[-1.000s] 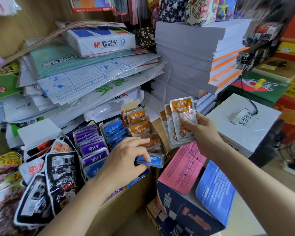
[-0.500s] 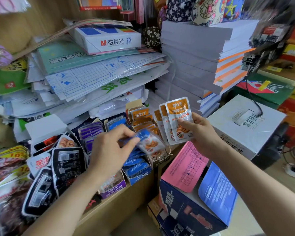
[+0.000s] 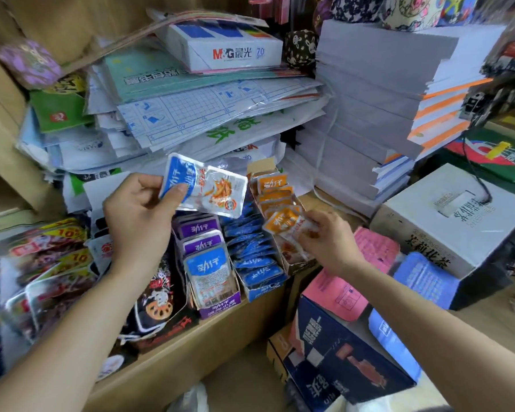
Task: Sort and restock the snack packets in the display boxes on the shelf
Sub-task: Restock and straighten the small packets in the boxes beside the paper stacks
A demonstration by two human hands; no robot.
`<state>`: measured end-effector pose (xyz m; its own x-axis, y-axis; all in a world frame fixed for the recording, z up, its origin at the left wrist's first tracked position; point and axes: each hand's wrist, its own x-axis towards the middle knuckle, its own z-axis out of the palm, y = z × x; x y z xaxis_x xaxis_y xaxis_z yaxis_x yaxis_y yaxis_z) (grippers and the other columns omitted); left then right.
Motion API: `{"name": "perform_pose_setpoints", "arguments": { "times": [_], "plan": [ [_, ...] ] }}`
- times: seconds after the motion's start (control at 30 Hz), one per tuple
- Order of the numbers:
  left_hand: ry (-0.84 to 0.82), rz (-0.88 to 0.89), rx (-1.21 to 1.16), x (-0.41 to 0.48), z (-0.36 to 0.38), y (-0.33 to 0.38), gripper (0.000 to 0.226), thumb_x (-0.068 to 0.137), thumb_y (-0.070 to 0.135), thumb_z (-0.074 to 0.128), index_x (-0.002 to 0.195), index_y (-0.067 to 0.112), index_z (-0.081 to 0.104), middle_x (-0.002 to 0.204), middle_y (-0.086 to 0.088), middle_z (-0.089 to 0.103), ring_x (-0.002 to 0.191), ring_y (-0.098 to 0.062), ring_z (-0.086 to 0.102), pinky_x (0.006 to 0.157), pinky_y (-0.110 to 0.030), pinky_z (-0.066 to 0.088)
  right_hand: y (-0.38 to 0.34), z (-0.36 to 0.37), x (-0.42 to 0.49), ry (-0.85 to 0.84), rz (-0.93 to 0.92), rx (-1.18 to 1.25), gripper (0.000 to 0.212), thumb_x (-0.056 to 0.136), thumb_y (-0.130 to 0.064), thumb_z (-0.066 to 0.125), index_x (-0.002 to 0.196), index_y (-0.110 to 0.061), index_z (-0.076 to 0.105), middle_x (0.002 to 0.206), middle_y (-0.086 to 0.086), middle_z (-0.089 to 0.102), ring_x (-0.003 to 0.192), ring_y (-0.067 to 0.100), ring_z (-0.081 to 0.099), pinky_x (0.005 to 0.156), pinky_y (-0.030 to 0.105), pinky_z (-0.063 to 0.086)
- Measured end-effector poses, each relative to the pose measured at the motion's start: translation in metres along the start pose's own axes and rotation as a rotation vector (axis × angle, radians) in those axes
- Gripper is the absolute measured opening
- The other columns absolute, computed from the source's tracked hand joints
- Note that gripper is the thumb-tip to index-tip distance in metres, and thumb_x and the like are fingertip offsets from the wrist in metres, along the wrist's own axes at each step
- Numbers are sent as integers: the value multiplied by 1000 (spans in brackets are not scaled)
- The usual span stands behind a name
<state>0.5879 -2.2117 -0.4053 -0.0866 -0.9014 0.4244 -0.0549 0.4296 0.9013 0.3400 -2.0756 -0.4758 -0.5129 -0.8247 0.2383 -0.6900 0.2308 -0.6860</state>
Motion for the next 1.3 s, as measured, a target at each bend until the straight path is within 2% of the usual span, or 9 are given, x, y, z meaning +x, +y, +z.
{"name": "perform_pose_setpoints", "arguments": {
  "times": [0.1,0.3,0.5,0.6,0.77,0.93,1.13,1.23,1.3],
  "plan": [
    [5,-14,-33,0,-5,2,23,86,11,78,81,26,63,80,13,75,73,-7,72,65,-24,53,-2,5,2,85,19,-51,35,81,-15,80,114,-15,70,102,-9,58,97,18,59,78,28,47],
    [-78,-39,-72,-2,-14,5,22,87,8,77,84,25,64,85,8,77,81,-12,74,69,-24,54,-5,0,0,106,145,-124,22,86,-32,78,102,-20,69,77,-12,67,65,1,61,53,21,43],
    [-53,-58,-94,-3,-23,9,19,90,11,74,88,24,62,86,13,77,79,-7,72,61,-19,52,-15,-3,-2,150,87,-216,32,87,-33,76,116,-19,72,109,-2,68,90,17,61,69,30,47],
    [-96,-78,-117,-1,-27,11,18,89,9,75,90,23,63,86,10,77,77,-8,71,61,-19,51,-24,-11,-8,207,59,-104,28,87,-26,76,113,-18,72,102,-3,69,87,15,61,73,33,54],
    [-296,-9,-5,-14,-15,13,19,84,9,79,90,21,66,88,8,77,82,-8,74,70,-23,57,-47,-21,-23,-39,-43,233,27,88,-28,78,115,-25,71,108,-17,70,94,6,65,73,29,58],
    [-468,81,52,-26,4,16,24,80,6,82,88,24,67,87,11,76,81,-5,72,70,-19,55,-63,-20,-27,-152,-195,270,47,86,-32,79,130,-30,64,121,-16,68,115,7,60,84,21,52],
    [-584,95,26,-31,11,17,34,79,2,82,94,30,68,92,16,75,87,-6,72,74,-17,54,-71,-18,-27,-183,-231,246,24,89,-15,76,112,-14,71,101,-15,70,91,-14,61,73,3,45],
    [-607,122,95,-26,7,15,42,81,5,82,112,30,70,101,16,75,94,-5,71,81,-18,56,-68,-18,-21,-137,-217,262,16,89,-12,76,104,-15,72,93,-12,73,81,-7,66,66,11,50],
    [-574,188,272,-18,-2,11,42,83,11,80,118,32,69,101,18,74,93,1,69,82,-19,56,-63,-20,-17,-95,-118,422,16,88,-13,76,102,-14,70,94,-4,77,85,4,73,73,22,58]
  ]
}}
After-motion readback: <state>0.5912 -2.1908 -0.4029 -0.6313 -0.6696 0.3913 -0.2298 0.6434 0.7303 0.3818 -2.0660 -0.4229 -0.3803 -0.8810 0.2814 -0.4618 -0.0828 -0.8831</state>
